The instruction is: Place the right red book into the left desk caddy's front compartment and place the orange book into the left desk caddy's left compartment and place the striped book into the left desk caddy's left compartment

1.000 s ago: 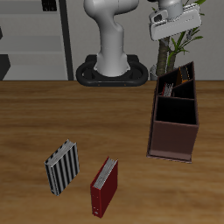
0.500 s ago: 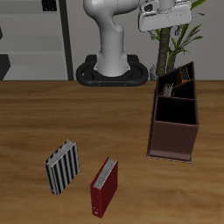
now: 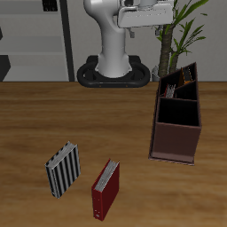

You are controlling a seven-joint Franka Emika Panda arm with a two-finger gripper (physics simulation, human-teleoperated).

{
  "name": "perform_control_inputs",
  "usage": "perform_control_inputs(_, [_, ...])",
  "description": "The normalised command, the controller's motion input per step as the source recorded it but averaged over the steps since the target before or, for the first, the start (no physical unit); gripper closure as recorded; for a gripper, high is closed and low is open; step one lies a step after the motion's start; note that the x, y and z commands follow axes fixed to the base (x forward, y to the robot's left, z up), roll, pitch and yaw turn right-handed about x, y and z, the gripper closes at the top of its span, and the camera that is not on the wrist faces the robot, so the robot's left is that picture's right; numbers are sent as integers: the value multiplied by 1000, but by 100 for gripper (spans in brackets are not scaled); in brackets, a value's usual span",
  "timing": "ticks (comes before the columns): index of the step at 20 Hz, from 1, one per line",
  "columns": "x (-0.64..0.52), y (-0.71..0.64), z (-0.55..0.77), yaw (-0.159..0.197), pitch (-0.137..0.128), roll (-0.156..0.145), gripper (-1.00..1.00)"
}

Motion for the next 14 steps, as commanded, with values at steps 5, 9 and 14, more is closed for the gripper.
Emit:
perform_control_inputs(5, [456,-569,182,-4,8,-76,-100])
perform_control_inputs(9, [521,-430,177,-1,24,-28,-100])
perform_control_inputs(14, [554,-297,221,0,8,-6,-100])
